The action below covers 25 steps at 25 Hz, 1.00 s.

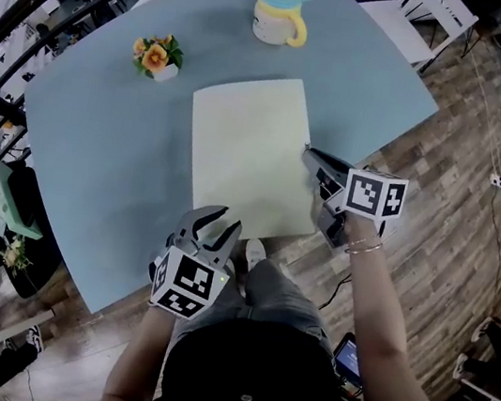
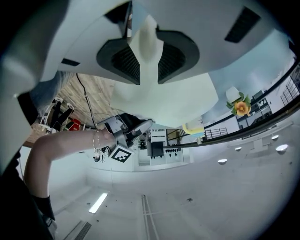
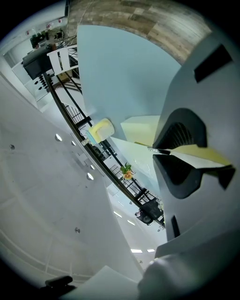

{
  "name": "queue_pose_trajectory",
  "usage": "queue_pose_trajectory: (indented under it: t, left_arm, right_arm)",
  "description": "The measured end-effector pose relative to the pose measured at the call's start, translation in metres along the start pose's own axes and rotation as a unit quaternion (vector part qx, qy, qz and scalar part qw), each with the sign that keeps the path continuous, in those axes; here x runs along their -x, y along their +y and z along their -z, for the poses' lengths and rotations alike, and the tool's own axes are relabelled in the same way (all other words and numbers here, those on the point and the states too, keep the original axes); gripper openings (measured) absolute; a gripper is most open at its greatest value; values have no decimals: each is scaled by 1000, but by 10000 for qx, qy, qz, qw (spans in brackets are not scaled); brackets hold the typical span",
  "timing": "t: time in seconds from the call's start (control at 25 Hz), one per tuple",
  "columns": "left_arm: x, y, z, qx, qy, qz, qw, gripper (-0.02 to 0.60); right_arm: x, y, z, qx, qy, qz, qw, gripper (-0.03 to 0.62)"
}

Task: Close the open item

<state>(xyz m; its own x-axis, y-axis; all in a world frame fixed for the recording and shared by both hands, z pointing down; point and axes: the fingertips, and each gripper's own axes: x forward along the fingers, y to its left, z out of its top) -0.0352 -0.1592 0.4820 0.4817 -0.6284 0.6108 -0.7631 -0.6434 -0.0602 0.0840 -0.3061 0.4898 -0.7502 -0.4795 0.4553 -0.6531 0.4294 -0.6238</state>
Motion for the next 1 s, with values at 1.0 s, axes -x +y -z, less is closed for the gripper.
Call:
queue_pose_trajectory:
  t: [1.0]
  left_arm:
    - [-56, 16, -10, -288, 439, 303, 9982, 121]
  right_arm:
    - [-6, -23, 8, -230, 15, 55, 9997, 44]
